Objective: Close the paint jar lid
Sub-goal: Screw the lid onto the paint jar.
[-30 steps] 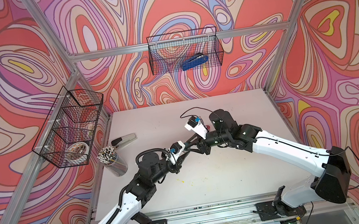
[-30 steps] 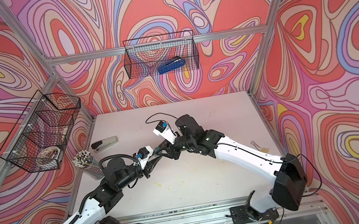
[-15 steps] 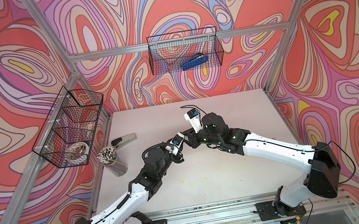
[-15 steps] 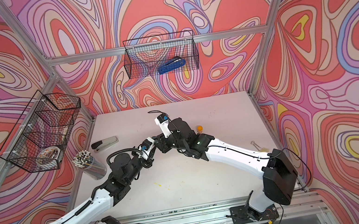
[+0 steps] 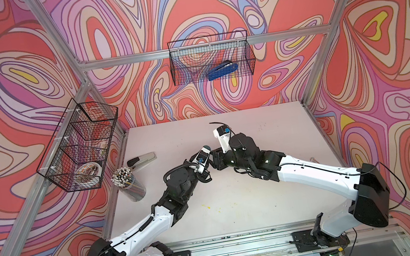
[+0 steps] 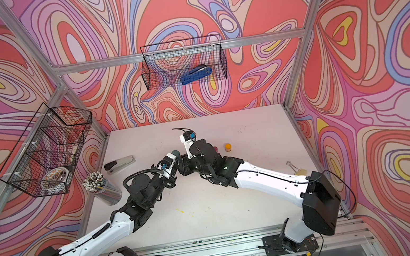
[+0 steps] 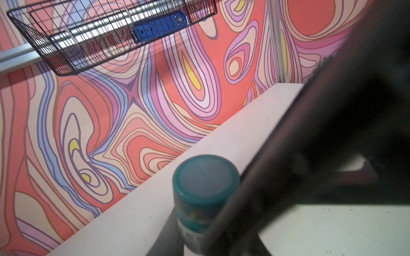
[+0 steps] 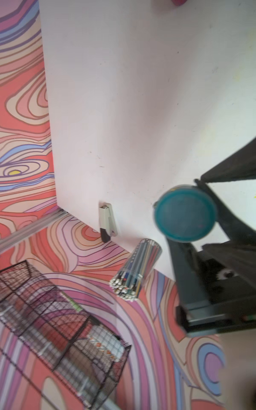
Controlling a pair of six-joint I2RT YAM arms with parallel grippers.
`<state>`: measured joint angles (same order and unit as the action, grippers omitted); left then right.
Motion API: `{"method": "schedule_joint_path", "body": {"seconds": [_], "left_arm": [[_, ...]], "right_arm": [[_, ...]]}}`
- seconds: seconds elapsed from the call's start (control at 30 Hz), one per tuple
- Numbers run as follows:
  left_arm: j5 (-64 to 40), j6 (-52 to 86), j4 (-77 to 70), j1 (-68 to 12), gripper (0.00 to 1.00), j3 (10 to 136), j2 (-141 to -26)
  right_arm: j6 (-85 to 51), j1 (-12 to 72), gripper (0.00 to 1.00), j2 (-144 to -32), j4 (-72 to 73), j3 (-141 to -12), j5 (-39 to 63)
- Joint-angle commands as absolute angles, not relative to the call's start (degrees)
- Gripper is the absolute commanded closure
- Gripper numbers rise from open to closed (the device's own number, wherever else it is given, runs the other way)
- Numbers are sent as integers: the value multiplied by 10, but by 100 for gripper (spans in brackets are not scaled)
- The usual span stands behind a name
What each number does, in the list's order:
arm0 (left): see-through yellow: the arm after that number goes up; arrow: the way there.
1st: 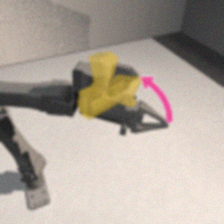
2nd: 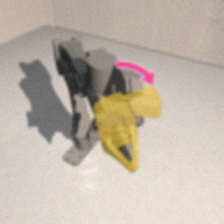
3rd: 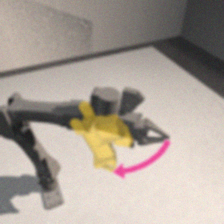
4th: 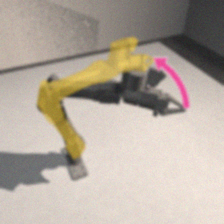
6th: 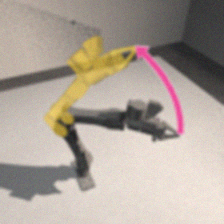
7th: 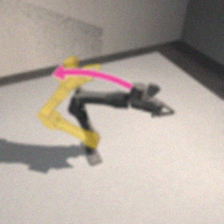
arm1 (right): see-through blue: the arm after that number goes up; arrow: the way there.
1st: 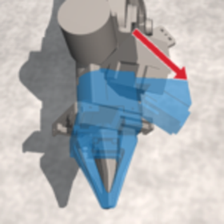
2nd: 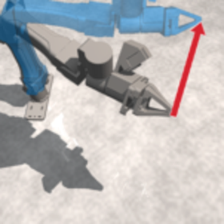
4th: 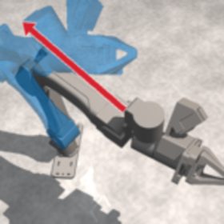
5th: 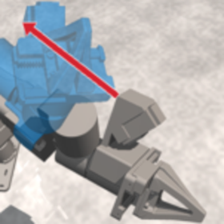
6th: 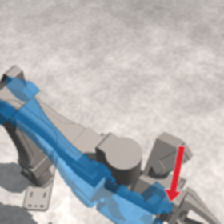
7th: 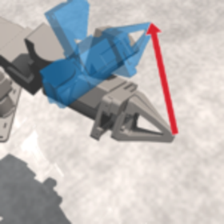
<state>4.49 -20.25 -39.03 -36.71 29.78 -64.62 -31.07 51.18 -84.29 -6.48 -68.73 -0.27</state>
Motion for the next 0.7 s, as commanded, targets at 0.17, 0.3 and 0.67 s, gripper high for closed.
{"method": "schedule_joint_path", "body": {"seconds": [0.17, 0.3, 0.67], "left_arm": [[41, -179, -408, -367, 74, 277, -607], [35, -174, -379, -367, 73, 275, -584], [-121, -144, -217, -367, 73, 282, -484]], "right_arm": [[-276, 519, 35, -766, -163, -657, -38], [-267, 519, 33, -737, -183, -635, -56], [-133, 491, 24, -691, -189, -637, -22]]}}
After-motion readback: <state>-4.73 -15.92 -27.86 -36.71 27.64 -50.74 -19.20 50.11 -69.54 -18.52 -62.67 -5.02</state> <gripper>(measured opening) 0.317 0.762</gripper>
